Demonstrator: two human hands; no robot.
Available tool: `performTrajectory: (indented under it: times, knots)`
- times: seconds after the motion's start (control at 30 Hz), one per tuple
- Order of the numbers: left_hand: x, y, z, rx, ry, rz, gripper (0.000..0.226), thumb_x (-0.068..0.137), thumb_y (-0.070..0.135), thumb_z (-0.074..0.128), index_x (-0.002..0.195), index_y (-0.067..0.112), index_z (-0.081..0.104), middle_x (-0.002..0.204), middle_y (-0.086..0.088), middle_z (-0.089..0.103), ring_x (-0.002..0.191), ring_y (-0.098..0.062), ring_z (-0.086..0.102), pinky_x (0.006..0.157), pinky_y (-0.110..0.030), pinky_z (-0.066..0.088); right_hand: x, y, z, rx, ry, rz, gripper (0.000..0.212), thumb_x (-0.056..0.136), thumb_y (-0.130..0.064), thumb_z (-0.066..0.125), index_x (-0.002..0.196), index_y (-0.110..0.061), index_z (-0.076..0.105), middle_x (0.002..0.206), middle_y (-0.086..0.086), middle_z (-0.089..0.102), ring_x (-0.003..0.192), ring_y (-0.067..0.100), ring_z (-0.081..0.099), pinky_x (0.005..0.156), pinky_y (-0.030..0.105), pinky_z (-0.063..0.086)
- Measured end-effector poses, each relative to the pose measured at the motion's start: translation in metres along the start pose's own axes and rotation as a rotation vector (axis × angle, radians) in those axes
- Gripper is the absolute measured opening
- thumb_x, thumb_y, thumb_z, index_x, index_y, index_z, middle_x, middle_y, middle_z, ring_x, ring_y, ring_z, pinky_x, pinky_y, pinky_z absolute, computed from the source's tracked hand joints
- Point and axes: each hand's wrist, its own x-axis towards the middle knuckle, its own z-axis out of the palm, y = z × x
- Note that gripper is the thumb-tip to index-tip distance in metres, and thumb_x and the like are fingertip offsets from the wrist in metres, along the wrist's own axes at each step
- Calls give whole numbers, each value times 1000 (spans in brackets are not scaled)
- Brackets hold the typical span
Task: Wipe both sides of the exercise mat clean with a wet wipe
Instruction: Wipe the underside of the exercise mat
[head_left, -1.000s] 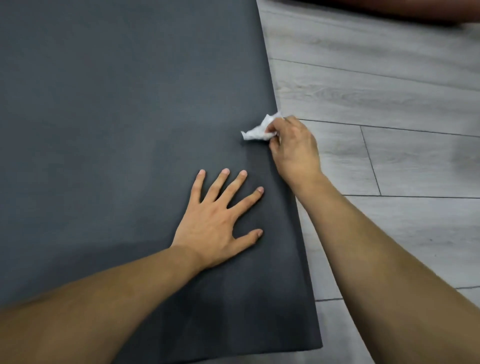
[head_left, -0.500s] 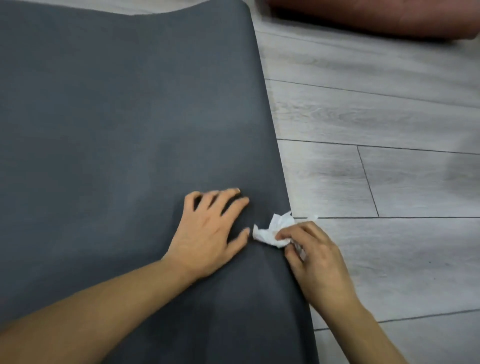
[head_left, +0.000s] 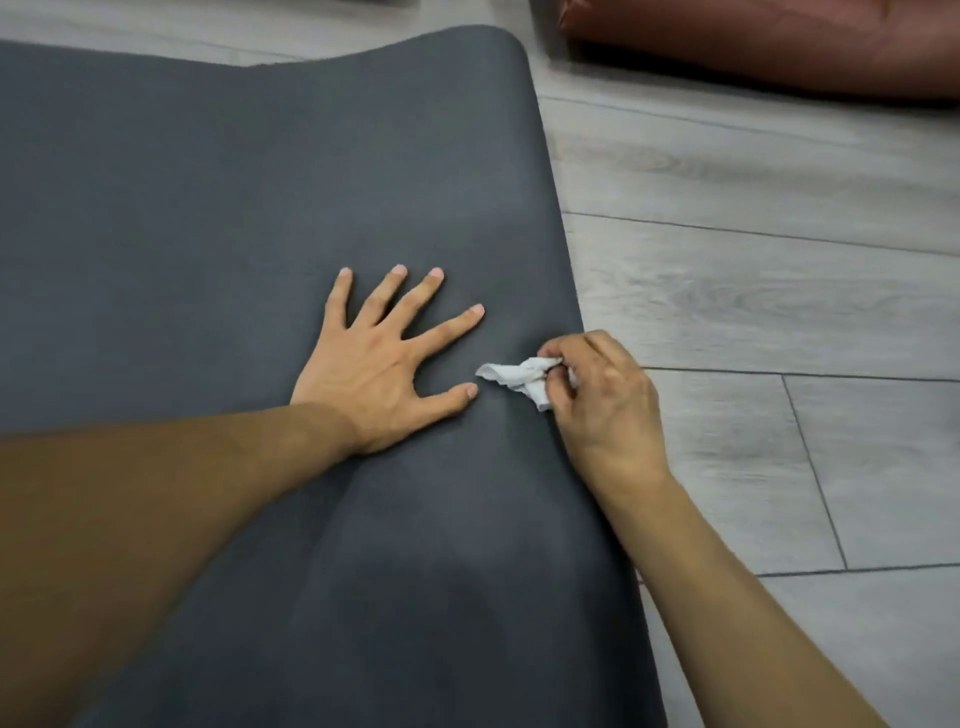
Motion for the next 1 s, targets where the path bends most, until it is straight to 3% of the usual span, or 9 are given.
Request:
performTrajectory:
  times: [0.27,0.37,0.47,0.53,0.67,0.83,1.0]
  knots:
    - [4,-2,-4,5,-19,36,79,89,82,32,160,50,17,172,2,16,158,-32,16,121,-68,12,109,-4,21,18,79,-90,15,84,-7,57,95,-13,66,94,5,61,87,25,57,73,32,44]
    - [6,-2,-6,-13,-13,44,81,88,80,40,160,49,21,172,1,19,158,-34,18,120,-69,15,202,-9,14,-27,278,-124,16,83,-8,53,94,-11,65,94,10,61,86,29,56,72,32,40]
    - [7,-4,-7,-25,-8,48,83,86,78,46,160,48,24,171,0,19,157,-34,20,120,-70,16,299,-16,12,-113,458,-71,19,84,-8,49,95,-12,64,98,6,63,86,25,55,71,24,35]
    - [7,-4,-8,-25,-13,45,84,84,77,49,160,48,25,171,0,20,157,-34,20,120,-70,16,336,-15,23,-184,398,-71,23,86,-7,47,100,-14,64,102,5,64,90,24,56,76,26,36]
    - [10,-5,-8,-23,-15,46,85,83,76,51,159,48,26,171,0,21,157,-35,21,120,-70,16,332,0,58,-125,6,-76,32,88,-11,42,107,-17,67,112,9,64,105,29,56,86,33,38]
    - [11,-5,-7,-14,-11,50,84,84,76,49,159,48,26,171,0,22,156,-35,22,119,-71,17,271,17,48,40,-27,-96,26,83,-12,48,96,-17,71,96,7,67,92,29,61,83,38,47]
    - [11,-5,-6,-11,11,46,82,85,75,47,159,47,27,171,-1,23,156,-36,23,120,-70,15,176,14,25,104,-93,-56,21,84,-12,53,95,-19,70,96,2,66,90,26,62,83,37,49]
